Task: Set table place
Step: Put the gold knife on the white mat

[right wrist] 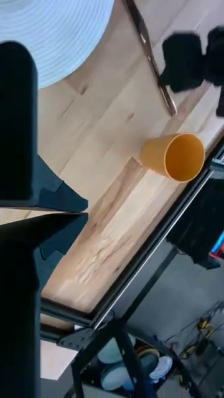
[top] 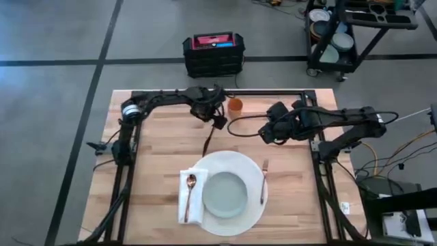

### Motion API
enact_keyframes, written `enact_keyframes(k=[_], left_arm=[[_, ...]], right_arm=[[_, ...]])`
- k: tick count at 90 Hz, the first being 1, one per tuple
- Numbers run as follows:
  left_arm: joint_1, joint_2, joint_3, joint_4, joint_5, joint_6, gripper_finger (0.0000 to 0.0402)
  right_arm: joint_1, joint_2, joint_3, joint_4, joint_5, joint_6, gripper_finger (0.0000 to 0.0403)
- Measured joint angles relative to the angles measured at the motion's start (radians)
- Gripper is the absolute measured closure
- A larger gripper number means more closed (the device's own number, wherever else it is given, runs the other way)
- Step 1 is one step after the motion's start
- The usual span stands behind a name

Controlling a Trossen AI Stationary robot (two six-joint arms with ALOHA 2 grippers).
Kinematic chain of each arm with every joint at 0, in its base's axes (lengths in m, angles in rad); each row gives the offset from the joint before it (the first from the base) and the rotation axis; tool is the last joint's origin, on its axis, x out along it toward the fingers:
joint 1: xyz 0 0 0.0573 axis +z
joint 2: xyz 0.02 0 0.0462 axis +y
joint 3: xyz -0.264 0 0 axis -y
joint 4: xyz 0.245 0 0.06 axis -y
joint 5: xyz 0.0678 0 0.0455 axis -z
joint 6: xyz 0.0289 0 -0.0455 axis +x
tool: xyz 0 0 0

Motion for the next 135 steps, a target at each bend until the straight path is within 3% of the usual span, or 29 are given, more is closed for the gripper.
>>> enact_keyframes(k=[15,24,41,62,75,86,95,100,116,135], left_arm=[[-0.005,0.092,0.153,-0.128,-0.127,0.053,0.0110],[-0.013,0.142,0.196,-0.160,-0.143,0.069,0.0116],[-0.038,0.196,0.216,-0.172,-0.160,0.068,0.0127],[-0.069,0.208,0.195,-0.132,-0.284,0.044,0.0137],[-0.097,0.207,0.172,-0.102,-0.370,0.016,0.0190],[-0.120,0.208,0.145,-0.058,-0.428,0.012,0.0277],[-0.114,0.209,0.088,0.010,-0.363,-0.027,0.0363],[-0.113,0.208,0.069,0.026,-0.350,-0.086,0.0383],[-0.110,0.203,0.044,0.045,-0.297,-0.058,0.0352],[-0.111,0.160,0.039,0.034,-0.257,0.000,0.0396]], right_arm=[[0.002,0.000,-0.002,0.000,0.000,-0.001,0.0403],[0.002,-0.002,-0.002,0.000,0.000,-0.001,0.0403],[0.002,-0.006,-0.002,0.000,0.000,-0.001,0.0403],[0.002,-0.015,-0.002,0.001,0.000,-0.001,0.0403],[0.002,-0.019,-0.002,0.000,0.000,-0.001,0.0403],[0.002,-0.020,-0.002,0.000,-0.001,0.010,0.0403],[0.005,-0.024,-0.002,0.001,-0.023,0.010,0.0403],[0.005,-0.024,-0.002,0.003,-0.038,0.011,0.0403],[0.009,-0.025,-0.002,0.004,-0.054,0.012,0.0403],[0.009,-0.026,-0.001,0.007,-0.052,0.012,0.0403]])
